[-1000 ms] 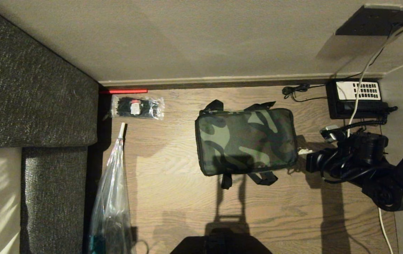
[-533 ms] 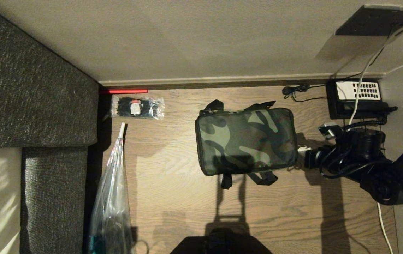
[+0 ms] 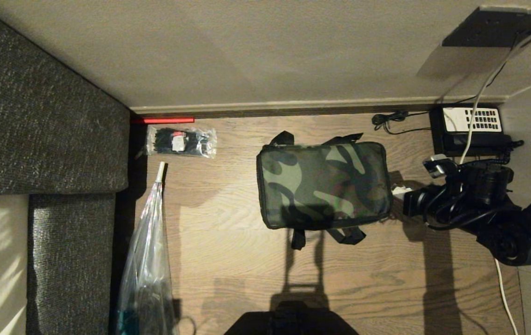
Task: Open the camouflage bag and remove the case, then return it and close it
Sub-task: Open the top of the storage box
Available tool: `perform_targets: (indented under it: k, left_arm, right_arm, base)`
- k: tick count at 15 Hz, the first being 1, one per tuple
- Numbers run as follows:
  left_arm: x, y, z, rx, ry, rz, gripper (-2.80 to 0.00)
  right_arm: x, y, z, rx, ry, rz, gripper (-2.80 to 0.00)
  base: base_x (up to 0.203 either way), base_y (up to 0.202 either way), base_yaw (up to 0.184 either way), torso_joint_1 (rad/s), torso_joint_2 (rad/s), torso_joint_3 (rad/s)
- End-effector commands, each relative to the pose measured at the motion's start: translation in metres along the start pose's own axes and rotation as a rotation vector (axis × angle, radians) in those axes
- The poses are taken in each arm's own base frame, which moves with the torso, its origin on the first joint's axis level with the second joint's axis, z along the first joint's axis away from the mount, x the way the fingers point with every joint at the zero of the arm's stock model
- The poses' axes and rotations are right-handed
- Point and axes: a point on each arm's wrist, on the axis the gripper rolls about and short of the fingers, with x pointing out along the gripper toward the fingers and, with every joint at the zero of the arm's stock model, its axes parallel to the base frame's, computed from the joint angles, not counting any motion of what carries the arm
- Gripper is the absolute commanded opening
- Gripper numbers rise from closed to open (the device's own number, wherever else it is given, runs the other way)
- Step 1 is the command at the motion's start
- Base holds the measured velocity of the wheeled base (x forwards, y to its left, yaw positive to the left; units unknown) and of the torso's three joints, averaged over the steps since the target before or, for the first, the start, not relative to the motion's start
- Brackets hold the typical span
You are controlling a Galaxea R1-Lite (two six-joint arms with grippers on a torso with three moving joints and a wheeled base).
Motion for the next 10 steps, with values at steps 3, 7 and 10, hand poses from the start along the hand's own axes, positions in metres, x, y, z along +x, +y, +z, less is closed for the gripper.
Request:
perform_targets:
  k: [3,7,10]
  left_arm:
    - [0.0000,0.0000,-0.0001,-0.001,0.000,0.001,-2.80]
    - [0.0000,0.0000,-0.0001,-0.001,0.000,-0.001,-2.80]
    - [0.0000,0.0000,-0.0001,0.000,0.000,0.001,-2.80]
  right_arm:
    - [-0.0015,0.0005,0.0044,-0.008,-0.017,0.006,-2.80]
    - [0.0016,-0.0007,0.0035,-0.015,-0.019,0.002,-2.80]
    - [0.0065,-0.0026,0.0022,-0.017,-0.021,-0.002,-2.80]
  base:
    - [0.000,0.000,0.000,0.000,0.00,0.000]
    - [0.000,0.000,0.000,0.000,0.00,0.000]
    - [0.000,0.000,0.000,0.000,0.00,0.000]
